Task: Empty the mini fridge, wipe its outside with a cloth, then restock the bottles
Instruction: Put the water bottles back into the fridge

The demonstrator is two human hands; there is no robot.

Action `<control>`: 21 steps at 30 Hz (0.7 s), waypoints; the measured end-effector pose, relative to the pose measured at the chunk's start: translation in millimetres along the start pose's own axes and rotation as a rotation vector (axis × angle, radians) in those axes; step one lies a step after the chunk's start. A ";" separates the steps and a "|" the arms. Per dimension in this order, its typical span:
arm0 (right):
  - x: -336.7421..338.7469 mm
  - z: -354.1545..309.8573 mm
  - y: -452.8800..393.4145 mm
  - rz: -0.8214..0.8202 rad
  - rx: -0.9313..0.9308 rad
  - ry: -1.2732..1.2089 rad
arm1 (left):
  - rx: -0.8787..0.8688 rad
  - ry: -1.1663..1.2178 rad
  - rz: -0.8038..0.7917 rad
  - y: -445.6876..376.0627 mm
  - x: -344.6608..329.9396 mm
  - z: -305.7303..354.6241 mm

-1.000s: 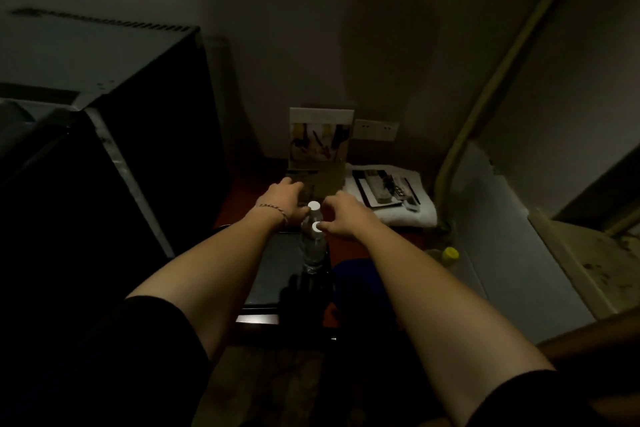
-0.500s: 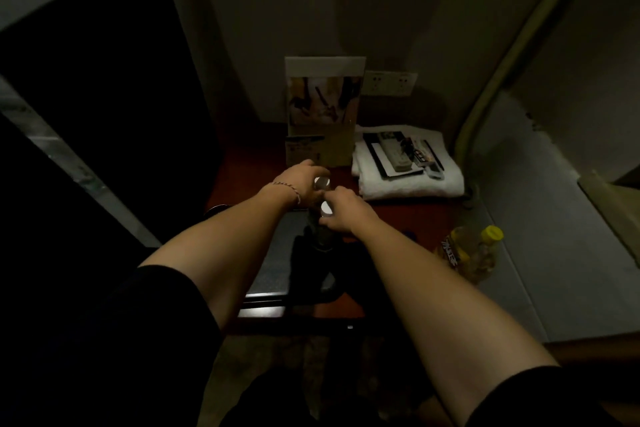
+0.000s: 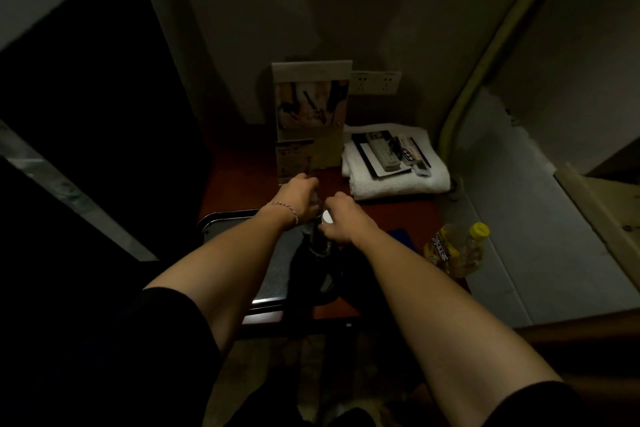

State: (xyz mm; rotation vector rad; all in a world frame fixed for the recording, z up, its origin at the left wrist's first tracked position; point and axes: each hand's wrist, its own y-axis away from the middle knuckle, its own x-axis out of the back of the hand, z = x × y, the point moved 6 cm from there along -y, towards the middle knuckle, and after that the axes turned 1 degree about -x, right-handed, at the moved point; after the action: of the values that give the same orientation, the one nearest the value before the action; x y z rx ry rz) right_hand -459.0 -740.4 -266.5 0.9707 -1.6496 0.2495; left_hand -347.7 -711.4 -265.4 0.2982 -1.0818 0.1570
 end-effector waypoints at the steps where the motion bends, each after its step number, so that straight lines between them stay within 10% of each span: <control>1: 3.9 -0.6 4.4 0.011 -0.003 0.001 | -0.004 0.000 0.001 4.9 2.0 0.1; 21: 26.1 -53.8 174.6 0.116 0.166 0.072 | 0.249 0.038 0.308 242.4 42.2 39.7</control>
State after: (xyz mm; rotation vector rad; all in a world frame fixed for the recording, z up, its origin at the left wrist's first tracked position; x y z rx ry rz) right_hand -543.4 -608.1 -169.5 0.9787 -1.6406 0.5007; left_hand -427.2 -494.7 -171.4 0.3488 -1.0673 0.5733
